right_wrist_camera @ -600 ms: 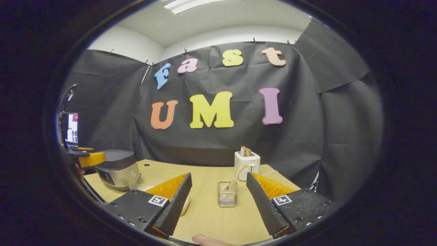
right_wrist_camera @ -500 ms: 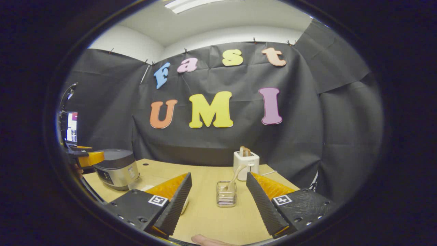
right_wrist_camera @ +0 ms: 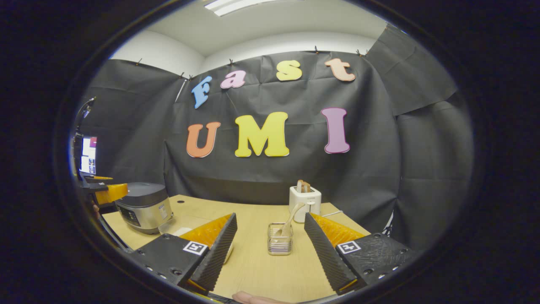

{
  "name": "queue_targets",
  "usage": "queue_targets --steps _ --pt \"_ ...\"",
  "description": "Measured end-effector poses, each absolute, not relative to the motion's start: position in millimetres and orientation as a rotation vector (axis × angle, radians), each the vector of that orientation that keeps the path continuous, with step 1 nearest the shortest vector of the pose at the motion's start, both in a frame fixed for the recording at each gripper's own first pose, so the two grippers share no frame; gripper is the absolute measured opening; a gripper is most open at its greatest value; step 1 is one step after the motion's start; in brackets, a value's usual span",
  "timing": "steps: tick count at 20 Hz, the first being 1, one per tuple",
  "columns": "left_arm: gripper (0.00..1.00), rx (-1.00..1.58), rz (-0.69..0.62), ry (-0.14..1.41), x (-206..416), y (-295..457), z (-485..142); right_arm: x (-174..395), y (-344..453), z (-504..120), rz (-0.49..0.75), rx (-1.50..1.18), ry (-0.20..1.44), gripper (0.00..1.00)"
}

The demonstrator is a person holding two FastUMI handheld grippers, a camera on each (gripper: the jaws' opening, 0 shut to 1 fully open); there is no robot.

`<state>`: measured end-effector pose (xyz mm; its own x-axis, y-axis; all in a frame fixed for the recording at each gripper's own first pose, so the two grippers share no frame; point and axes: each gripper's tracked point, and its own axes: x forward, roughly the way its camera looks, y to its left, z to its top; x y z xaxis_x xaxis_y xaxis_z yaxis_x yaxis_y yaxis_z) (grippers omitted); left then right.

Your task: Close the left gripper, press the button to open the rice cooker; take a wooden spoon from the chopstick holder with the right hand, scoop a spoonful of rice and pour it into the rice cooker, then put the wooden spoon back into the chopstick holder.

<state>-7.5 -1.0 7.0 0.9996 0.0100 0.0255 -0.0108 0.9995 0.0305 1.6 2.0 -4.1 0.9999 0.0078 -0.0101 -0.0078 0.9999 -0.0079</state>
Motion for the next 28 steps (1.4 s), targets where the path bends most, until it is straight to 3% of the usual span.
queue_targets --steps 8,9,11,16,19,23,28 --pt "0.98 0.015 0.049 -0.019 -7 12 7 5 -6 -2 -0.01 -0.011 0.009 0.92" --pt "0.98 0.005 0.062 -0.016 -7 17 6 5 -8 -1 -0.014 -0.015 0.006 0.99" --pt "0.97 -0.004 0.072 -0.013 -5 20 10 5 -10 -1 -0.017 -0.012 0.006 0.95" --pt "0.85 0.032 0.119 -0.001 11 58 25 1 -20 2 -0.028 0.017 0.008 0.99" --pt "0.77 0.039 0.141 0.038 23 74 31 -3 -24 9 -0.033 0.031 -0.006 0.95" --pt "0.58 0.04 0.147 0.099 47 91 33 -5 -32 11 -0.048 0.037 -0.009 0.95" --pt "0.12 -0.037 0.163 0.236 76 118 13 -9 -38 15 -0.049 0.061 -0.014 0.95"
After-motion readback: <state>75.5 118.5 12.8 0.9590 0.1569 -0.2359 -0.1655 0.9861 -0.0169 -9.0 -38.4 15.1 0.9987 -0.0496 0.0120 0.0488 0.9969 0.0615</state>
